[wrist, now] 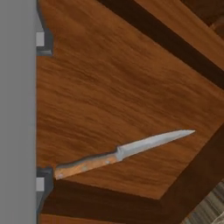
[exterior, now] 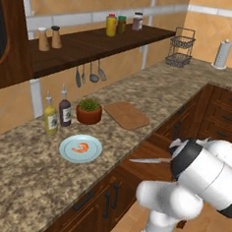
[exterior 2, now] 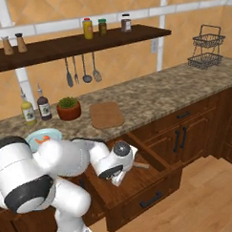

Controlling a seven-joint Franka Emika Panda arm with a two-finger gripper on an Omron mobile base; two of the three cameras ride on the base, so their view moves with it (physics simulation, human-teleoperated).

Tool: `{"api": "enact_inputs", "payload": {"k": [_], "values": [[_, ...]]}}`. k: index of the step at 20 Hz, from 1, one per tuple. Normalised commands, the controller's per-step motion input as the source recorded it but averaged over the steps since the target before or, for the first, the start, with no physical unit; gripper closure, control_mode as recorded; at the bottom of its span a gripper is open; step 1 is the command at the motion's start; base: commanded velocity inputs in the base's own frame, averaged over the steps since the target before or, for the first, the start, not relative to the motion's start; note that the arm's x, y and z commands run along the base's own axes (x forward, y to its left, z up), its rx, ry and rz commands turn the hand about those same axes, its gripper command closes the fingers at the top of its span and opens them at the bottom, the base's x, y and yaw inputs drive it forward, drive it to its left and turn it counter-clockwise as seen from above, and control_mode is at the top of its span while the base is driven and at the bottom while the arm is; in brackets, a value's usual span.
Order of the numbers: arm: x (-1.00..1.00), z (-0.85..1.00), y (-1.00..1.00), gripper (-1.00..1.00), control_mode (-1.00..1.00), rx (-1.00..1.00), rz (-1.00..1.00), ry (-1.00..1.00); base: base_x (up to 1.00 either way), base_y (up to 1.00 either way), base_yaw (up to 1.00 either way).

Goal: Pick up the knife from the drawer and place it on the cutting board. Then place the meat from the plate to the cutting board.

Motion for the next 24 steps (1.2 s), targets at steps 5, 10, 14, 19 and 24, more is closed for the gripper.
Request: {"api": "enact_inputs", "payload": {"k": [5,10,14,19,24], "values": [[0.23,0.83,0.0,-1.0,-1.0,0.0,0.22,0.13,0.0,0.0,0.0],[0.17,0.04,-0.01,-1.0,-1.0,0.0,0.27,0.12,0.0,0.0,0.0],[0.42,-0.18,-0.02,-1.0,-1.0,0.03,0.23,0.03,0.0,0.0,0.0],[0.36,-0.21,0.0,-1.0,-1.0,0.0,0.09,-0.01,0.0,0.0,0.0],[0.13,-0.2,-0.04,-1.0,-1.0,0.0,0.0,0.0,0.0,0.0,0.0]]}}
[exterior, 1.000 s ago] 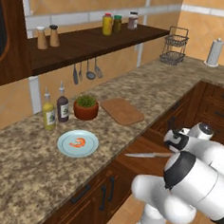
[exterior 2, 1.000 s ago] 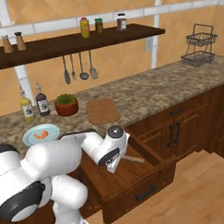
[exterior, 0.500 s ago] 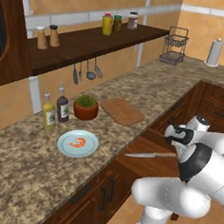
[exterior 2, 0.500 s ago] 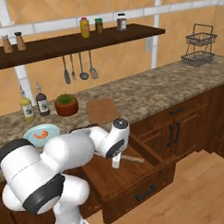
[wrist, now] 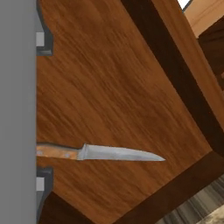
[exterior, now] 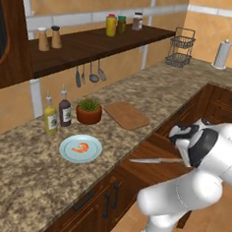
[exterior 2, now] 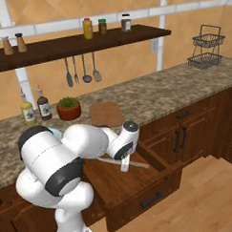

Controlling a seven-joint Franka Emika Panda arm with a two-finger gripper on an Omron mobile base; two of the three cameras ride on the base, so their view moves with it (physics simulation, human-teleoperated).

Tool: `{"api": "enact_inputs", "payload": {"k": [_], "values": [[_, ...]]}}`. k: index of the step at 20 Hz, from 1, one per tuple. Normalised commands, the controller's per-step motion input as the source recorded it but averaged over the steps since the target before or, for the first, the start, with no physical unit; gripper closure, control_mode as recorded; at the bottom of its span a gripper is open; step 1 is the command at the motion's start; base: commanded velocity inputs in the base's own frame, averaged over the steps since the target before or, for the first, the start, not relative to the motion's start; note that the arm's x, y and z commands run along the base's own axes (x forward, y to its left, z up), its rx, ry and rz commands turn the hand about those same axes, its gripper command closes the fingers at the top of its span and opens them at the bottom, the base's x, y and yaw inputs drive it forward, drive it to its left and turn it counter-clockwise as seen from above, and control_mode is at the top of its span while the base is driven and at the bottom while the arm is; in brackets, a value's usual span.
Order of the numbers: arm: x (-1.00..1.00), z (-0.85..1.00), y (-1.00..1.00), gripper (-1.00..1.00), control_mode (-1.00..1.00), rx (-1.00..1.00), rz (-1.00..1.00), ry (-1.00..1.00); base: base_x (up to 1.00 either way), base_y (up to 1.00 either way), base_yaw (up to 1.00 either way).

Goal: Pick up the knife from the drawer and place it on the cutting board. Then place the meat from the plate to the cutting board.

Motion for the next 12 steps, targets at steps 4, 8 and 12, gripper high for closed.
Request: {"api": "enact_inputs", "payload": {"k": [4,8,12], "values": [[0.29,-0.29,0.0,-1.0,-1.0,0.0,0.0,0.0,0.0,0.0,0.0],[0.21,-0.33,-0.01,-1.0,-1.0,0.0,0.0,0.0,0.0,0.0,0.0],[0.24,-0.26,-0.03,-1.0,-1.0,0.0,0.01,0.0,0.0,0.0,0.0]]}}
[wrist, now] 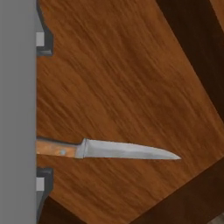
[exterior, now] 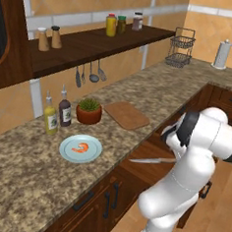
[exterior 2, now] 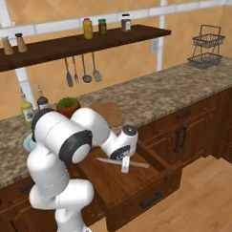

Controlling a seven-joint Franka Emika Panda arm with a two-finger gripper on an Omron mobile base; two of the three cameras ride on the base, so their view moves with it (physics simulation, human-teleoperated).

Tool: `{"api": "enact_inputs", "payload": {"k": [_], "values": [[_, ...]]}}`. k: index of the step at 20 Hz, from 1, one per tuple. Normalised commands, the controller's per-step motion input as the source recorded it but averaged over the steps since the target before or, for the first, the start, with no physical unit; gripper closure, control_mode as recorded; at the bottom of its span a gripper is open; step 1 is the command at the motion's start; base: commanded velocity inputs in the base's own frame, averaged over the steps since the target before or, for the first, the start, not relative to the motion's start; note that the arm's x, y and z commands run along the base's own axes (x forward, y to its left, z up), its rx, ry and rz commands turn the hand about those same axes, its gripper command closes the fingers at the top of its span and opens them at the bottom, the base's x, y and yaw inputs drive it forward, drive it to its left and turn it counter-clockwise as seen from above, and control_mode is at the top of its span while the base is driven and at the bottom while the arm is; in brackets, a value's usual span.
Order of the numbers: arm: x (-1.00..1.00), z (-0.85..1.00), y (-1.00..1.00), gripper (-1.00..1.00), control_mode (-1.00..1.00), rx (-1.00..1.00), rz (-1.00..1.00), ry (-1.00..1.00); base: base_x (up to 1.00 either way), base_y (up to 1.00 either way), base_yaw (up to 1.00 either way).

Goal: Pick up the knife from the drawer and place it on the cutting board. Then place the meat from the plate to the cutting board.

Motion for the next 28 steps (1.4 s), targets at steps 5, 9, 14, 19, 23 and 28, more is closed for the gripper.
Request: {"api": "enact_inputs", "payload": {"k": [5,9,14,19,23,28], "values": [[0.26,-0.22,-0.08,-1.0,-1.0,0.0,0.04,0.01,0.0,0.0,0.0],[0.14,-0.24,-0.22,-1.0,-1.0,0.0,0.07,0.03,0.0,0.0,0.0],[0.35,-0.31,-0.07,-1.0,-1.0,0.0,0.11,0.05,0.0,0.0,0.0],[0.47,-0.25,-0.02,-1.0,-1.0,0.0,0.12,0.06,0.0,0.0,0.0],[0.4,-0.17,-0.09,-1.0,-1.0,0.0,0.1,0.05,0.0,0.0,0.0],[0.45,-0.21,-0.01,-1.0,-1.0,0.0,0.09,0.06,0.0,0.0,0.0]]}}
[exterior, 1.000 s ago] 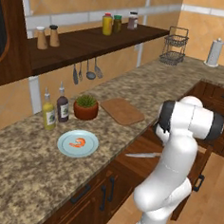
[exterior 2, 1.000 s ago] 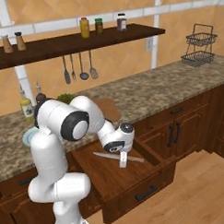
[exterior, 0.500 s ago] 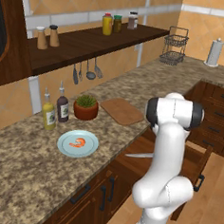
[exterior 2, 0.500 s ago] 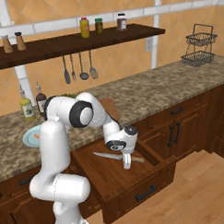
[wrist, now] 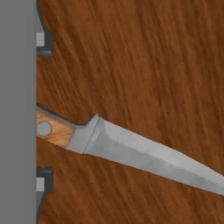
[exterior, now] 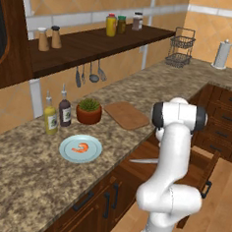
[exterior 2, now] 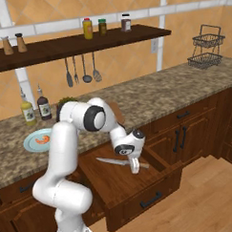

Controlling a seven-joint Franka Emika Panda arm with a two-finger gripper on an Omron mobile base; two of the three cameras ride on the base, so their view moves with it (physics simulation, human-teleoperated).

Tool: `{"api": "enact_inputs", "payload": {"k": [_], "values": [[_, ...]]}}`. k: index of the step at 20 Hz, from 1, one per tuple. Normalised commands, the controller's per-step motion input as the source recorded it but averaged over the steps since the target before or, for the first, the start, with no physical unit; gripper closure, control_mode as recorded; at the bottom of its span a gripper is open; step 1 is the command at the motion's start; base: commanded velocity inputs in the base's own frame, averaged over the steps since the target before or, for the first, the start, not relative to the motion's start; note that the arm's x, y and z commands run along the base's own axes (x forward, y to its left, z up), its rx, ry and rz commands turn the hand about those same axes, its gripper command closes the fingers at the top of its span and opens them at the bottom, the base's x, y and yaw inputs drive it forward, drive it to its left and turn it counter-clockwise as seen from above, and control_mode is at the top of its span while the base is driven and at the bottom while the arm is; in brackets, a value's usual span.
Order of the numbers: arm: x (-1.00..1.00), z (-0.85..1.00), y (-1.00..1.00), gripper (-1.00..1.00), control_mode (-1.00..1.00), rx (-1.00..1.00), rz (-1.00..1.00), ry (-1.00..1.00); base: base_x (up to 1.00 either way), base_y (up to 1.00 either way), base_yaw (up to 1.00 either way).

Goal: Pick up the knife from the drawer and place it on the cutting board. Then place the meat from the plate to the cutting board.

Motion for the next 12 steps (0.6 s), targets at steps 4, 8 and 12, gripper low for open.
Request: {"api": "enact_inputs", "payload": {"k": [4,8,12], "values": [[0.39,-0.31,0.0,-1.0,-1.0,0.0,0.07,0.05,0.0,0.0,0.0],[0.35,-0.36,0.0,-1.0,-1.0,0.0,0.07,0.03,0.0,0.0,0.0],[0.04,-0.36,-0.04,1.0,-1.0,0.0,0.05,0.06,0.0,0.0,0.0]]}}
